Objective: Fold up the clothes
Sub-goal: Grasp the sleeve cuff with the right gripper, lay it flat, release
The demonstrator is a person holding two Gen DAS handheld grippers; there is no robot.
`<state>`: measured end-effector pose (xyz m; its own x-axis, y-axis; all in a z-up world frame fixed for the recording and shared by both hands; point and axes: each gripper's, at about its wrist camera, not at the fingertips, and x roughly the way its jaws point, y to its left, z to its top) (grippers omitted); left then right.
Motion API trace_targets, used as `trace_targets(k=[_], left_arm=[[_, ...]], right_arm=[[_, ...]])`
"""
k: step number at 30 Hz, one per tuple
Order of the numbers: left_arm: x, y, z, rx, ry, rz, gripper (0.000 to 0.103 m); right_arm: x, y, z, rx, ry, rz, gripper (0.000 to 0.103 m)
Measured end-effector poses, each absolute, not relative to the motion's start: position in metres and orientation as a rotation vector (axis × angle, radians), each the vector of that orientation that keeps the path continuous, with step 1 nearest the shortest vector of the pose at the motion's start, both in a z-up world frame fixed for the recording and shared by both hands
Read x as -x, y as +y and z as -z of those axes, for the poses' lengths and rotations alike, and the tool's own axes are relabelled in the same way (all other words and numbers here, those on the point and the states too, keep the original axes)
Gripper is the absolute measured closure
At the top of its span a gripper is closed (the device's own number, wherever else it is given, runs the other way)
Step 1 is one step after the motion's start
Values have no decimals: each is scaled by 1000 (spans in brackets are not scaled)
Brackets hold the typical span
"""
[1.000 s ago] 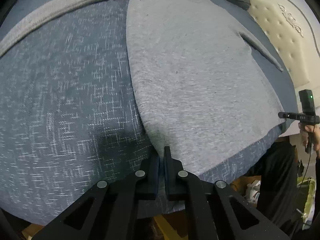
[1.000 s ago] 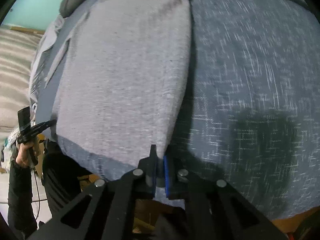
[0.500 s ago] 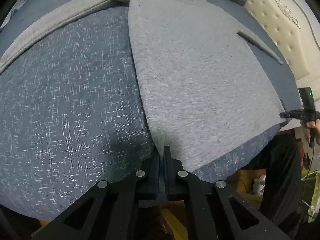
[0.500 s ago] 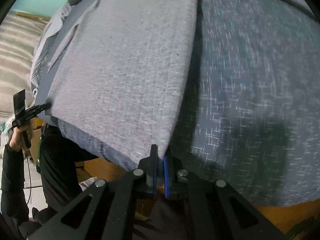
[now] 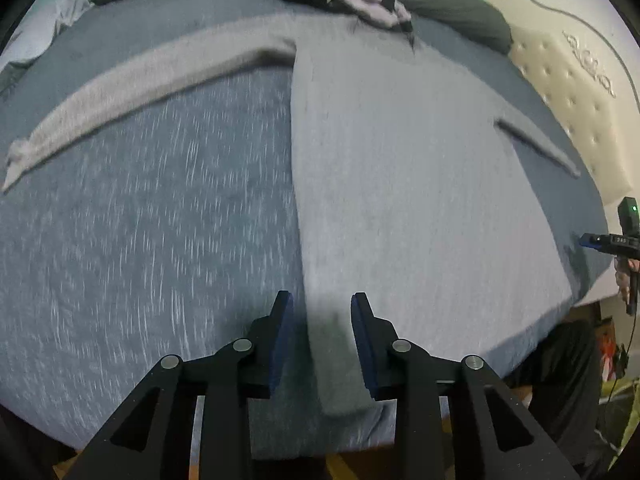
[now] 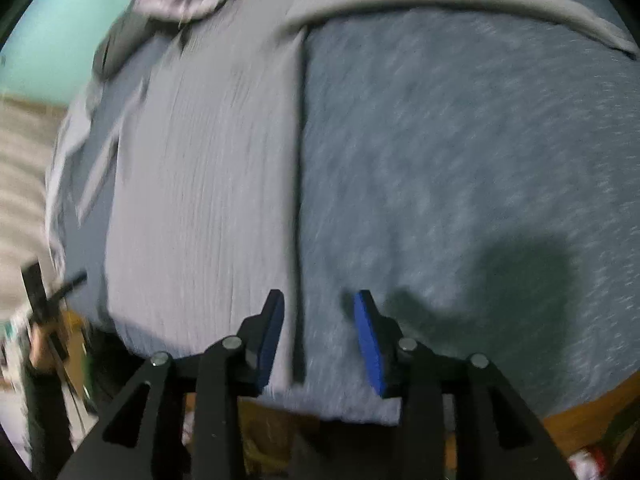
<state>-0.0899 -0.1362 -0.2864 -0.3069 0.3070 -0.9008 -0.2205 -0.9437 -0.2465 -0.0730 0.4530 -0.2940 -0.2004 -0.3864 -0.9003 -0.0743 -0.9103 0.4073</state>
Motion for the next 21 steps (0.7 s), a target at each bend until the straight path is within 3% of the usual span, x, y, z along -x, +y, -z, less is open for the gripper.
trace_targets(k=[8, 13, 14, 15, 16, 21], left_arm=[[131, -118, 281, 1499, -203, -2386, 62], [157, -106, 279, 1429, -262, -2433, 51], [160, -104, 283, 1427, -273, -2438, 47], [163, -101, 286, 1426, -284, -2444, 43], [166, -99, 290, 1424, -295, -2450, 42], [182, -86, 309, 1416, -351, -2477, 35]], right_arm=[[112, 526, 270, -1699, -773, 2467, 65], [138, 596, 262, -1619, -911, 2589, 63], [142, 606, 262, -1604, -946, 2606, 56], [144, 617, 262, -1592, -978, 2620, 42], [146, 628, 262, -1576, -1012, 2633, 38], [157, 677, 269, -1488, -1184, 2694, 37]])
